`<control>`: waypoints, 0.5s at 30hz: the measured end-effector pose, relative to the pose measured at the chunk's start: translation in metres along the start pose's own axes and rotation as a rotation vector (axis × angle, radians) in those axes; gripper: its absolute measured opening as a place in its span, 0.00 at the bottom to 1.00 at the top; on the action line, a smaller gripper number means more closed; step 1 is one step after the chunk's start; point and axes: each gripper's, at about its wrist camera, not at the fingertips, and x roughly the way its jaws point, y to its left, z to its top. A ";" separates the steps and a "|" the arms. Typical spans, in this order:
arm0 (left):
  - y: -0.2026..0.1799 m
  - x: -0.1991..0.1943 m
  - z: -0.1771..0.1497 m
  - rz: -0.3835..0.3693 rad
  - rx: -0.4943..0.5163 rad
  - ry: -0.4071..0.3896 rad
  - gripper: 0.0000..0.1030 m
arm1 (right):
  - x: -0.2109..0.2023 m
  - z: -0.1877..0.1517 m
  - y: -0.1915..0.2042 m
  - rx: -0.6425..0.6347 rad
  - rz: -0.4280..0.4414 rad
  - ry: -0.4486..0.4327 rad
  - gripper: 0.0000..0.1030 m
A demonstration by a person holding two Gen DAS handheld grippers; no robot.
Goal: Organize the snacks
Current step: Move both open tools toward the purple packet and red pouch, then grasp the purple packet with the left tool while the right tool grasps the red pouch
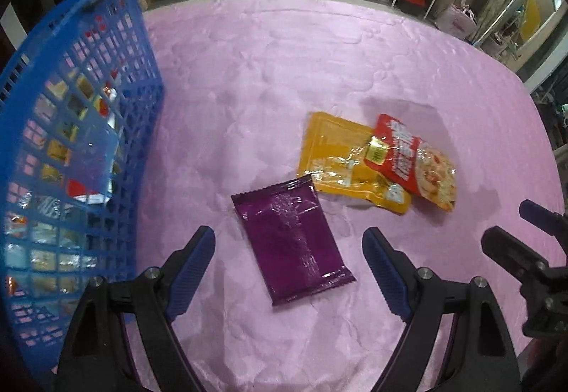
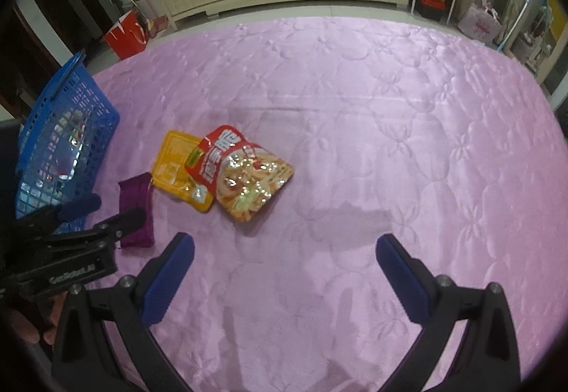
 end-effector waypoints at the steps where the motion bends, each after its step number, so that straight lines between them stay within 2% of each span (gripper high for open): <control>1: 0.001 0.003 0.000 0.002 -0.002 0.004 0.81 | 0.001 -0.001 0.000 -0.001 0.003 0.002 1.00; 8: 0.007 0.010 -0.005 -0.013 -0.024 0.021 0.79 | 0.002 -0.008 0.003 -0.023 0.035 -0.001 1.00; 9: 0.009 0.011 -0.006 -0.014 -0.028 0.019 0.72 | 0.001 -0.009 0.003 -0.030 0.036 -0.005 1.00; 11: 0.010 0.010 -0.008 -0.012 -0.022 0.024 0.65 | 0.000 -0.010 0.003 -0.039 0.045 -0.014 1.00; 12: 0.008 0.009 -0.009 -0.010 -0.008 0.022 0.59 | 0.000 -0.010 0.003 -0.043 0.051 -0.017 1.00; 15: 0.003 0.006 -0.011 -0.019 0.037 0.020 0.50 | 0.001 -0.009 0.004 -0.083 0.076 -0.015 1.00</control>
